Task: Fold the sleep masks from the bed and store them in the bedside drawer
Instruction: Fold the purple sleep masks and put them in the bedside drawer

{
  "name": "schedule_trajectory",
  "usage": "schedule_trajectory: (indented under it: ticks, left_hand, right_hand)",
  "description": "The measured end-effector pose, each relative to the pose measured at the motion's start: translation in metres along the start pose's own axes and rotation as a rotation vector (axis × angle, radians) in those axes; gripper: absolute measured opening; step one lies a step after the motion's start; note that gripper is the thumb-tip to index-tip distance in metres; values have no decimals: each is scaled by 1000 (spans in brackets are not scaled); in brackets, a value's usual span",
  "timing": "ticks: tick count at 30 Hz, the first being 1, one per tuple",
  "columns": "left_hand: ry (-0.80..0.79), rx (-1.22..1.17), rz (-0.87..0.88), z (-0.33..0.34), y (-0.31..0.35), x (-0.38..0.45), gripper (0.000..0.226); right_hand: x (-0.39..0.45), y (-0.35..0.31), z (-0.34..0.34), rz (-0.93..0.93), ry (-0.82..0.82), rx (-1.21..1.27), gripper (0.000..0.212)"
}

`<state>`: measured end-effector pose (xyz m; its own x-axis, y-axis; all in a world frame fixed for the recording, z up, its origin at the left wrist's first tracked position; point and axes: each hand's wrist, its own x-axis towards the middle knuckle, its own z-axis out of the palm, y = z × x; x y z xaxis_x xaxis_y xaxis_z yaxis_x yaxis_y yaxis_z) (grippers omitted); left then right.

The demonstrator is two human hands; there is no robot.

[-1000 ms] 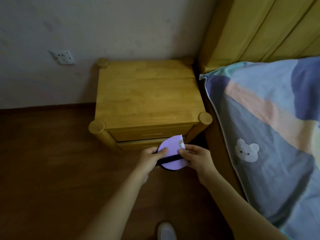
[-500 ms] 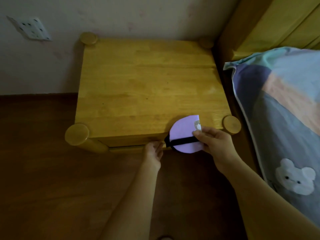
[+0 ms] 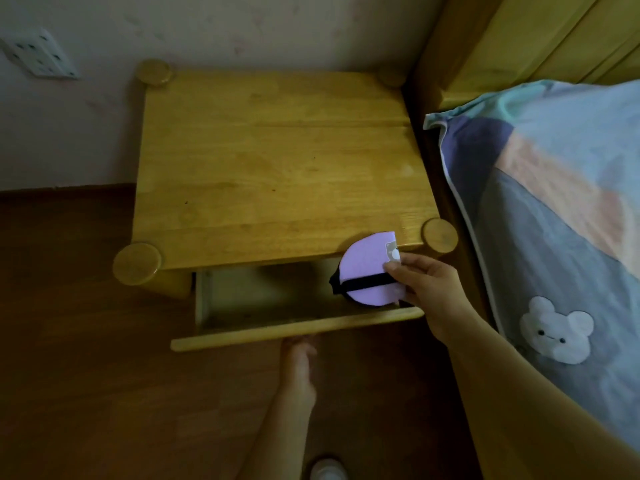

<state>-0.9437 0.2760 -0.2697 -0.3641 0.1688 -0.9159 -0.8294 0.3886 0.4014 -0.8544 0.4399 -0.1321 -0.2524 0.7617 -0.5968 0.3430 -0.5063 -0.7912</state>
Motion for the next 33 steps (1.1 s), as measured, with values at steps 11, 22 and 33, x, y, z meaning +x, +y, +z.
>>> schedule_trajectory:
  ticks: [11, 22, 33]
  left_hand:
    - [-22, 23, -104, -34, -22, -5, 26]
    - [-140, 37, -100, -43, -29, -23, 45]
    - [-125, 220, -130, -46, -52, -19, 41]
  right_hand:
    - [1, 60, 6, 155, 16, -99, 13]
    - [19, 79, 27, 213, 33, -220, 34]
    - [35, 119, 33, 248, 44, -451, 38]
